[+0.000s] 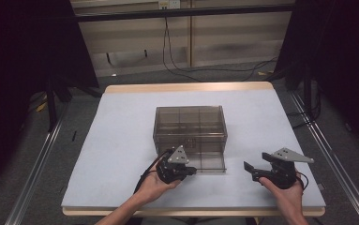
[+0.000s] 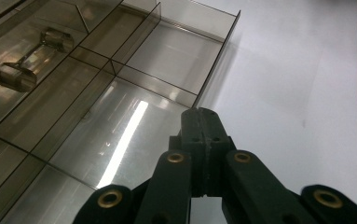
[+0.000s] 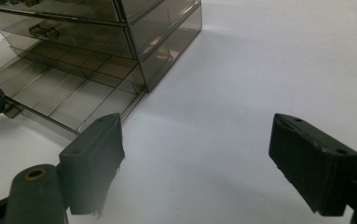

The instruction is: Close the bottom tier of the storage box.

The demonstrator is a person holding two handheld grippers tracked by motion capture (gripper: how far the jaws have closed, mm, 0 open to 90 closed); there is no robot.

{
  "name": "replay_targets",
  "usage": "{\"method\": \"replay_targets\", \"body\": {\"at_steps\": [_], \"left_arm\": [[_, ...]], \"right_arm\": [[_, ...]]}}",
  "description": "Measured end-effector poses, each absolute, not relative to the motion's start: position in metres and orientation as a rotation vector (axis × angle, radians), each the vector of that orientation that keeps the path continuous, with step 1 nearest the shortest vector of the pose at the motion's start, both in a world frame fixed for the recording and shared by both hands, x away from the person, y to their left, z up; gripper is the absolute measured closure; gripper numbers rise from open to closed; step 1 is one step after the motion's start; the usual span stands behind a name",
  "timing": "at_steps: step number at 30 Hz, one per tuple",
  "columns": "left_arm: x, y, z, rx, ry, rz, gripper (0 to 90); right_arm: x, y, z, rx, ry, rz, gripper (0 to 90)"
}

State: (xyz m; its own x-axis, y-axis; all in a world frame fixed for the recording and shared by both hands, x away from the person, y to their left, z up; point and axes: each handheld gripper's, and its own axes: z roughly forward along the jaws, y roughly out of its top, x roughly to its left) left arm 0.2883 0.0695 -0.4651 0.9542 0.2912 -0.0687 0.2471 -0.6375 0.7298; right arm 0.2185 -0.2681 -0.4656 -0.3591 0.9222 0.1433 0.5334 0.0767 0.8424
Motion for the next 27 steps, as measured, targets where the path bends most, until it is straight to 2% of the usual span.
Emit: {"method": "replay_targets", "body": {"at_steps": [27], "left_arm": [[0.2961, 0.0679, -0.4676, 2.265, 0.398, 0.080, 90.0]], "right_arm": [[0.2168, -0.2691, -0.4653, 1.437, 1.931, 1.211, 17.4]]}}
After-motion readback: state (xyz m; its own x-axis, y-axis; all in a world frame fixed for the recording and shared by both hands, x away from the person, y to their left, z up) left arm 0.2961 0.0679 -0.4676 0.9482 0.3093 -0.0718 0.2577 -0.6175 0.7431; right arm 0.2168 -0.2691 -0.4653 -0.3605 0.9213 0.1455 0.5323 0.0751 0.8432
